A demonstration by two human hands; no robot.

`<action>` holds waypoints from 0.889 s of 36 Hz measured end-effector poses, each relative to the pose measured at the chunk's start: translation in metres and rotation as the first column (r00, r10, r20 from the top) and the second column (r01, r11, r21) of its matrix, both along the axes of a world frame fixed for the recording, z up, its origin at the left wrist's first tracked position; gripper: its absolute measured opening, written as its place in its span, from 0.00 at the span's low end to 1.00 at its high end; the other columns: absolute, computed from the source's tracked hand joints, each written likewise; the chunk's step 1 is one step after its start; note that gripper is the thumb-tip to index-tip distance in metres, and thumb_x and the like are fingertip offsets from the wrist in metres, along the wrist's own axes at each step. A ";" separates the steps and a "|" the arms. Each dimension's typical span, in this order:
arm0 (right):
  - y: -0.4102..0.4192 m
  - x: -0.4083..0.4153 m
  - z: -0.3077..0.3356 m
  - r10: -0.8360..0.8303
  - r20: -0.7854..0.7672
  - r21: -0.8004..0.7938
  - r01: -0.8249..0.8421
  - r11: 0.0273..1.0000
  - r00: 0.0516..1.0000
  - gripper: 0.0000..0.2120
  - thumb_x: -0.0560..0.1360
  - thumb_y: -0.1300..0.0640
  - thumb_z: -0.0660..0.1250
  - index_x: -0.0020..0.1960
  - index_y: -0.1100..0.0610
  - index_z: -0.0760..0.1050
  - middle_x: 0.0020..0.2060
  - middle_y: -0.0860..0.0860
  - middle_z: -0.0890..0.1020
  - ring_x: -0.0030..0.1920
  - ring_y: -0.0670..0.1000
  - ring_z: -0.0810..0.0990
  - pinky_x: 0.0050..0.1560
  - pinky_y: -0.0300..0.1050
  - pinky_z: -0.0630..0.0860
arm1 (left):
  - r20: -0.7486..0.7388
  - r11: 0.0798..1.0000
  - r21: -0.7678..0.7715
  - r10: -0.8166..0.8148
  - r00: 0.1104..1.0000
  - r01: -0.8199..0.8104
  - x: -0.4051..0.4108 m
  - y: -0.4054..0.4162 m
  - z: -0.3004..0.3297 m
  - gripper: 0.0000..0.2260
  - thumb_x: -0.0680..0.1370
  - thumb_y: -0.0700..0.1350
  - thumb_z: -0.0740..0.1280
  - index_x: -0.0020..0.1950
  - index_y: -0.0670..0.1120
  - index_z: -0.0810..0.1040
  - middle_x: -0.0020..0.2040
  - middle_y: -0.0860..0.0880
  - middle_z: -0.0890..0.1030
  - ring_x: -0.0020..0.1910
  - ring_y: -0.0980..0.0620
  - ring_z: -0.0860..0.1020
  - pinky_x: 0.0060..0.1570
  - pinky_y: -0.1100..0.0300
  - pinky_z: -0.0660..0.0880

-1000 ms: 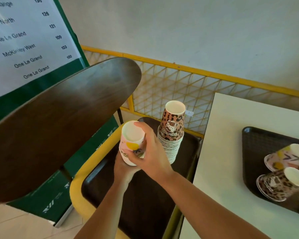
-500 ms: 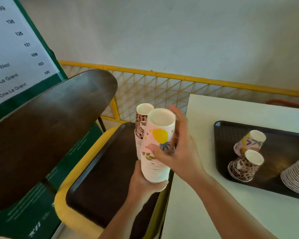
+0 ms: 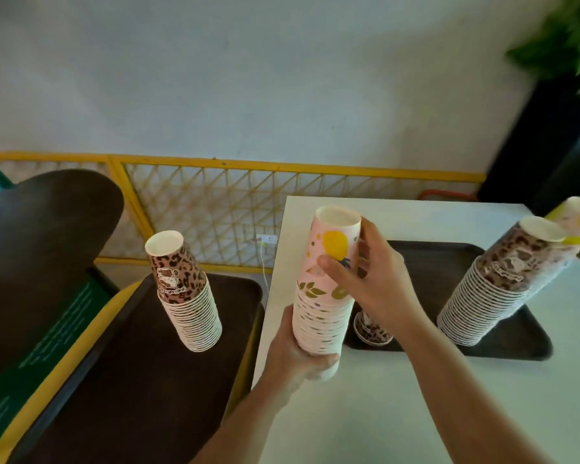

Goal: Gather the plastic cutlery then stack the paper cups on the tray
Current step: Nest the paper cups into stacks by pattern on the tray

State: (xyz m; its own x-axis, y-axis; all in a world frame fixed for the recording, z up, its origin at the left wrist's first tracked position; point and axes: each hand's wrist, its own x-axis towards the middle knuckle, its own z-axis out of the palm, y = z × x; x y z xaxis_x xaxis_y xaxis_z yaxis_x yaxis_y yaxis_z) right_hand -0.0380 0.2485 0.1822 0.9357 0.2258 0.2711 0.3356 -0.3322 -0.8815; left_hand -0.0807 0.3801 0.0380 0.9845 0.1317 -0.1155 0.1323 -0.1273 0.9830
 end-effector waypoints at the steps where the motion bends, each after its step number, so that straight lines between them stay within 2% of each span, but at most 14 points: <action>1: -0.005 0.003 0.001 -0.009 -0.002 -0.010 0.009 1.000 1.000 0.27 0.66 0.44 0.70 0.63 0.45 0.67 0.54 0.43 0.80 0.55 0.44 0.79 0.51 0.44 0.79 | -0.004 1.000 0.003 -0.009 1.000 0.009 0.003 -0.005 0.001 0.37 0.53 0.46 0.79 0.58 0.59 0.70 0.54 0.59 0.80 0.55 0.60 0.78 0.51 0.58 0.78; 4: -0.019 0.014 0.000 -0.051 0.003 -0.042 0.051 0.998 0.999 0.23 0.67 0.44 0.71 0.59 0.45 0.68 0.52 0.43 0.80 0.53 0.44 0.80 0.51 0.46 0.80 | -0.009 0.999 0.033 -0.034 0.999 0.034 0.011 -0.017 0.004 0.36 0.53 0.48 0.79 0.58 0.61 0.69 0.54 0.61 0.80 0.55 0.62 0.77 0.50 0.61 0.76; 7: -0.030 0.023 -0.001 -0.092 0.019 -0.058 0.093 0.994 0.996 0.27 0.62 0.38 0.68 0.58 0.45 0.70 0.50 0.42 0.81 0.50 0.44 0.81 0.50 0.49 0.80 | 0.003 0.995 0.088 -0.047 0.999 0.046 0.020 -0.024 0.005 0.39 0.52 0.52 0.78 0.61 0.58 0.68 0.56 0.59 0.79 0.57 0.57 0.77 0.55 0.54 0.77; 9: -0.035 0.028 -0.001 -0.099 0.025 -0.044 0.100 0.994 0.995 0.25 0.63 0.41 0.69 0.58 0.46 0.70 0.49 0.43 0.81 0.49 0.44 0.81 0.49 0.47 0.80 | 0.008 0.992 0.118 -0.050 0.999 0.049 0.026 -0.027 0.006 0.41 0.51 0.54 0.77 0.62 0.57 0.68 0.56 0.59 0.79 0.57 0.57 0.77 0.55 0.54 0.77; 13: -0.041 0.039 0.002 -0.110 0.069 -0.008 0.110 0.994 0.992 0.16 0.68 0.49 0.71 0.53 0.48 0.70 0.46 0.44 0.81 0.46 0.41 0.81 0.43 0.36 0.79 | 0.022 0.983 0.174 -0.056 0.998 0.052 0.035 -0.030 0.009 0.41 0.50 0.57 0.76 0.62 0.55 0.68 0.56 0.58 0.79 0.57 0.56 0.77 0.54 0.56 0.77; 15: -0.044 0.045 0.004 -0.129 0.076 0.022 0.128 0.992 0.989 0.15 0.68 0.50 0.71 0.51 0.49 0.70 0.45 0.44 0.81 0.45 0.41 0.81 0.40 0.34 0.79 | 0.018 0.981 0.187 -0.055 0.998 0.050 0.040 -0.032 0.008 0.41 0.50 0.57 0.76 0.62 0.54 0.68 0.56 0.57 0.79 0.57 0.56 0.77 0.54 0.55 0.77; 17: -0.046 0.051 0.006 -0.155 0.073 0.078 0.149 0.986 0.985 0.14 0.69 0.52 0.71 0.52 0.50 0.71 0.44 0.44 0.81 0.44 0.41 0.81 0.39 0.34 0.79 | 0.014 0.981 0.189 -0.046 0.999 0.043 0.043 -0.032 0.007 0.39 0.50 0.58 0.75 0.60 0.57 0.68 0.55 0.58 0.79 0.56 0.58 0.77 0.53 0.58 0.77; 20: -0.051 0.064 0.011 -0.216 0.035 0.208 0.204 0.957 0.976 0.12 0.70 0.52 0.72 0.50 0.52 0.73 0.42 0.47 0.82 0.44 0.45 0.82 0.41 0.46 0.80 | 0.020 0.982 0.186 -0.025 0.999 0.021 0.046 -0.032 0.004 0.35 0.51 0.57 0.76 0.56 0.61 0.68 0.53 0.60 0.79 0.54 0.63 0.77 0.48 0.66 0.75; 22: -0.057 0.072 0.015 -0.235 0.001 0.319 0.223 0.921 0.972 0.15 0.66 0.45 0.71 0.48 0.51 0.74 0.43 0.53 0.83 0.46 0.53 0.83 0.45 0.56 0.81 | 0.020 0.985 0.175 -0.010 1.000 0.006 0.048 -0.031 0.001 0.35 0.52 0.56 0.76 0.56 0.60 0.69 0.52 0.60 0.80 0.53 0.63 0.77 0.48 0.65 0.76; 23: -0.061 0.078 0.016 -0.239 -0.025 0.389 0.230 0.892 0.971 0.17 0.64 0.42 0.70 0.47 0.51 0.75 0.44 0.54 0.83 0.47 0.55 0.83 0.46 0.58 0.80 | 0.021 0.986 0.165 -0.001 1.000 -0.002 0.049 -0.031 0.000 0.35 0.52 0.56 0.76 0.56 0.59 0.69 0.52 0.59 0.80 0.53 0.62 0.78 0.48 0.63 0.77; 26: -0.074 0.096 0.020 -0.240 -0.102 0.582 0.253 0.772 0.965 0.16 0.67 0.47 0.68 0.49 0.57 0.74 0.43 0.52 0.83 0.45 0.49 0.83 0.45 0.50 0.80 | 0.024 0.989 0.148 0.023 0.999 -0.026 0.053 -0.029 -0.004 0.36 0.52 0.54 0.77 0.57 0.58 0.69 0.52 0.59 0.80 0.53 0.59 0.78 0.49 0.62 0.77; 28: -0.081 0.108 0.014 -0.303 -0.117 0.602 0.311 0.736 0.946 0.18 0.68 0.48 0.67 0.52 0.59 0.73 0.45 0.53 0.82 0.46 0.48 0.82 0.45 0.47 0.79 | 0.028 0.989 0.143 0.033 0.999 -0.037 0.055 -0.027 -0.006 0.36 0.52 0.53 0.78 0.57 0.59 0.69 0.53 0.59 0.79 0.53 0.61 0.78 0.47 0.66 0.76; 30: -0.084 0.118 -0.001 -0.432 -0.073 0.469 0.413 0.780 0.899 0.20 0.70 0.47 0.69 0.55 0.59 0.73 0.48 0.53 0.81 0.47 0.48 0.81 0.43 0.37 0.78 | 0.036 0.989 0.141 0.043 0.998 -0.047 0.058 -0.026 -0.007 0.36 0.52 0.54 0.77 0.57 0.61 0.68 0.53 0.60 0.79 0.54 0.62 0.77 0.47 0.68 0.75; 32: -0.086 0.126 -0.024 -0.536 0.006 0.261 0.516 0.815 0.844 0.19 0.72 0.51 0.70 0.57 0.59 0.71 0.48 0.52 0.80 0.46 0.47 0.79 0.37 0.28 0.74 | 0.038 0.988 0.141 0.052 0.998 -0.057 0.062 -0.025 -0.009 0.36 0.52 0.55 0.77 0.57 0.61 0.68 0.53 0.60 0.79 0.54 0.62 0.77 0.47 0.68 0.75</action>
